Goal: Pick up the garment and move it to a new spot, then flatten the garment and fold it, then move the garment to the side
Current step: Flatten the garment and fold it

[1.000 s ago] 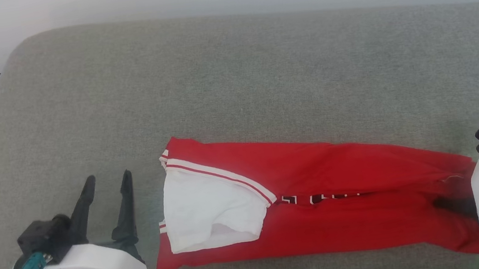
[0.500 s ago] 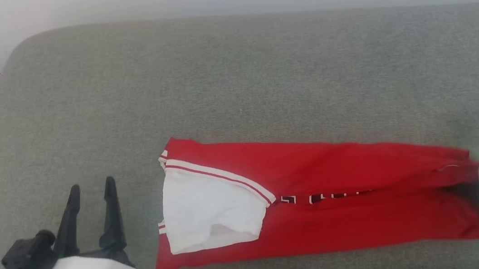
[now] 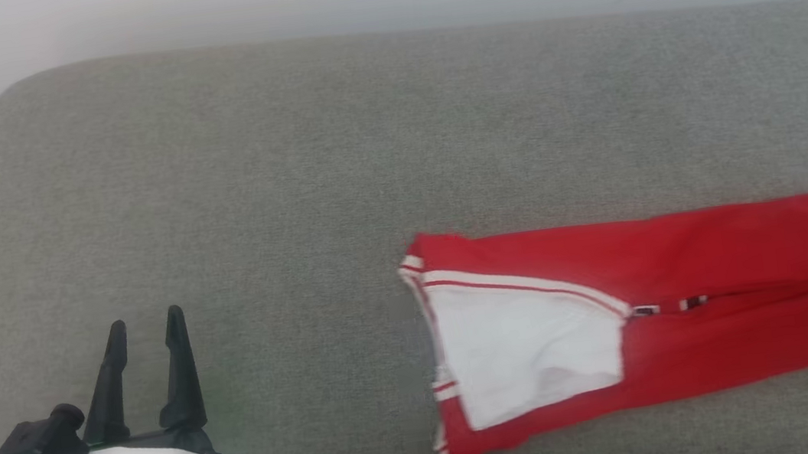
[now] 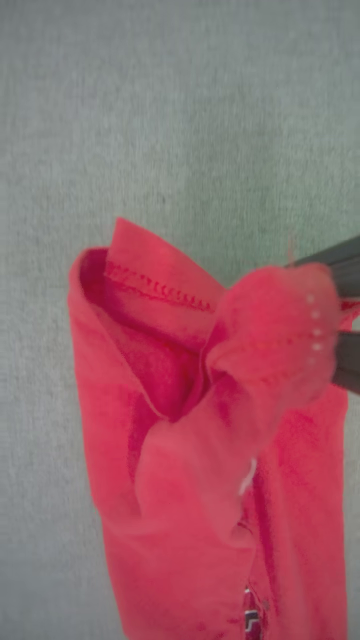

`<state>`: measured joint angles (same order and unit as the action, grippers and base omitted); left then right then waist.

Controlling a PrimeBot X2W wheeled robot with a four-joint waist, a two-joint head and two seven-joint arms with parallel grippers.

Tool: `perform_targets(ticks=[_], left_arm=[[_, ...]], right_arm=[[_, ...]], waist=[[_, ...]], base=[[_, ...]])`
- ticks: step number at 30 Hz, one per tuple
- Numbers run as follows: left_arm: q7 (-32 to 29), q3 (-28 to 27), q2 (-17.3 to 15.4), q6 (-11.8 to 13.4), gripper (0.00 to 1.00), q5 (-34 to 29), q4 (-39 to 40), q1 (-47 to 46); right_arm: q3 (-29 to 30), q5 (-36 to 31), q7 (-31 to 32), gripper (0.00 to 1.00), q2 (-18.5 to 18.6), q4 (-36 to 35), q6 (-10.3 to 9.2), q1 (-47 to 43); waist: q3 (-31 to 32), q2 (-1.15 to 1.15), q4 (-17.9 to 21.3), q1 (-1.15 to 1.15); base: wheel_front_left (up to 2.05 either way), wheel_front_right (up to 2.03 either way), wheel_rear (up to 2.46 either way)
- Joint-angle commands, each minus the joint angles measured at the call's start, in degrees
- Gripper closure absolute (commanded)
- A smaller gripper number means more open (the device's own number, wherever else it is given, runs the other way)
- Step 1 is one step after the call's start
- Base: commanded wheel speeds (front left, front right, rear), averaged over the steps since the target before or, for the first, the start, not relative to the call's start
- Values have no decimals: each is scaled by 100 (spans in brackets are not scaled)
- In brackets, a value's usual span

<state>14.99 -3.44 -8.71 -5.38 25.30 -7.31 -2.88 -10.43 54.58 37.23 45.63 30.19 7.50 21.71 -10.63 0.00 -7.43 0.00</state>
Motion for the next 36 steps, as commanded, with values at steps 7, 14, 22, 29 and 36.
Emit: perform_targets(ticks=[7,14,22,29,36], left_arm=[[24,-194,133,-161,0,-174,-121,-36],[25,-235,201,-205,0,-268,-218,20],[25,0,120,-204,0,-168,-308,-37],[25,230,80,-205,0,-91,-412,-148],[25,457,76,-206,0,-17,-494,-270]], right_arm=[[-37,-97,-61,100,35,95,-2,225],[-237,324,37,100,-18,-921,0,-52],[-704,468,275,100,-381,-2245,0,-284],[-1354,218,350,100,-1039,-2604,0,-41],[-2021,-32,382,100,-1633,-2404,0,310]], waist=[[70,0,120,0],[204,0,149,0],[340,0,1,0],[383,0,-241,0],[361,0,-519,0]], base=[[0,0,0],[0,0,0],[0,0,0],[0,0,0],[0,0,0]])
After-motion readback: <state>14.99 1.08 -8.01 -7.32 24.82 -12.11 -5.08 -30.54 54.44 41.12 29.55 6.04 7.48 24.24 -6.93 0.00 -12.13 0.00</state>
